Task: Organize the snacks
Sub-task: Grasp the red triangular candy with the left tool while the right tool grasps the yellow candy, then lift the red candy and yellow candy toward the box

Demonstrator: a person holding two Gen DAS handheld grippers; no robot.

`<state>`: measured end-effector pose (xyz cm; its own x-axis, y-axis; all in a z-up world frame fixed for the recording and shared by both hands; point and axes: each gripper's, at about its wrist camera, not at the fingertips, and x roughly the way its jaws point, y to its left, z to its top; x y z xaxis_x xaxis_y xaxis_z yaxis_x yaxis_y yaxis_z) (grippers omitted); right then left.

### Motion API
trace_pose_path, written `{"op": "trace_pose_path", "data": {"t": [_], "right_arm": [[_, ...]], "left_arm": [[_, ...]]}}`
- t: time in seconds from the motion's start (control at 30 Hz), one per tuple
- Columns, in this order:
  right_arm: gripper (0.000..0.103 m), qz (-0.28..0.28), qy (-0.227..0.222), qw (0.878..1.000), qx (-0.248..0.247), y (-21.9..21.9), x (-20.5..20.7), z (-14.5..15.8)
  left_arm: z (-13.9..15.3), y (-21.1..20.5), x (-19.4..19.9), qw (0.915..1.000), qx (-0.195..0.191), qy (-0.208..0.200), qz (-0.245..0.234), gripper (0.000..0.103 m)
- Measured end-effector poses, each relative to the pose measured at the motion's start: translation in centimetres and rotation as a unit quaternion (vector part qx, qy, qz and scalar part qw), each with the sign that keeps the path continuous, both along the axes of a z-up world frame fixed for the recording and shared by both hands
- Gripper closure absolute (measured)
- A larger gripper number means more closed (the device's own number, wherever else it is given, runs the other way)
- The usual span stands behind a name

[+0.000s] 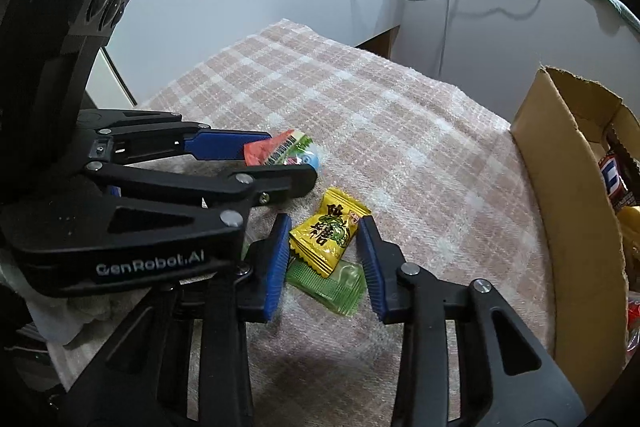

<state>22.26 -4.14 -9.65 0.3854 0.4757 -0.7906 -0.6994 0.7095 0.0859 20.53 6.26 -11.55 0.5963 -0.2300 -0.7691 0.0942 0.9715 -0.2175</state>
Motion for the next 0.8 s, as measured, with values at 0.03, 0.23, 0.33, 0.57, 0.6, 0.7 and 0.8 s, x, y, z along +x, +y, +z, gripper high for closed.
{"op": "trace_pose_path", "data": {"t": [0.03, 0.23, 0.33, 0.57, 0.6, 0.7, 0.8], "right_arm": [[0.068, -0.001, 0.001, 1.0, 0.002, 0.0, 0.0, 0.0], [0.072, -0.006, 0.005, 1.0, 0.015, -0.5, 0.2, 0.1], [0.073, -0.011, 0.006, 1.0, 0.023, -0.8, 0.3, 0.2], [0.078, -0.019, 0.011, 0.999, 0.036, -1.6, 0.5, 0.3], [0.078, -0.021, 0.01, 0.999, 0.037, -1.7, 0.5, 0.3], [0.079, -0.021, 0.01, 0.999, 0.034, -1.7, 0.6, 0.2], [0.079, -0.024, -0.001, 0.999, 0.035, -1.9, 0.3, 0.4]], "left_arm": [[0.0, 0.0, 0.0, 1.0, 0.001, 0.0, 0.001, 0.071], [0.1, 0.4, -0.1, 1.0, -0.002, -0.002, 0.009, 0.078], [0.2, 0.4, -0.4, 0.9999, -0.001, -0.003, 0.011, 0.08], [0.4, 0.5, -0.5, 0.9999, -0.002, -0.005, 0.014, 0.081], [0.5, 0.5, -0.6, 0.9999, -0.001, -0.006, 0.014, 0.081], [0.5, 0.5, -1.0, 0.9999, 0.0, -0.007, 0.016, 0.081], [0.7, 0.8, -1.4, 0.9997, -0.005, -0.009, 0.021, 0.081]]}}
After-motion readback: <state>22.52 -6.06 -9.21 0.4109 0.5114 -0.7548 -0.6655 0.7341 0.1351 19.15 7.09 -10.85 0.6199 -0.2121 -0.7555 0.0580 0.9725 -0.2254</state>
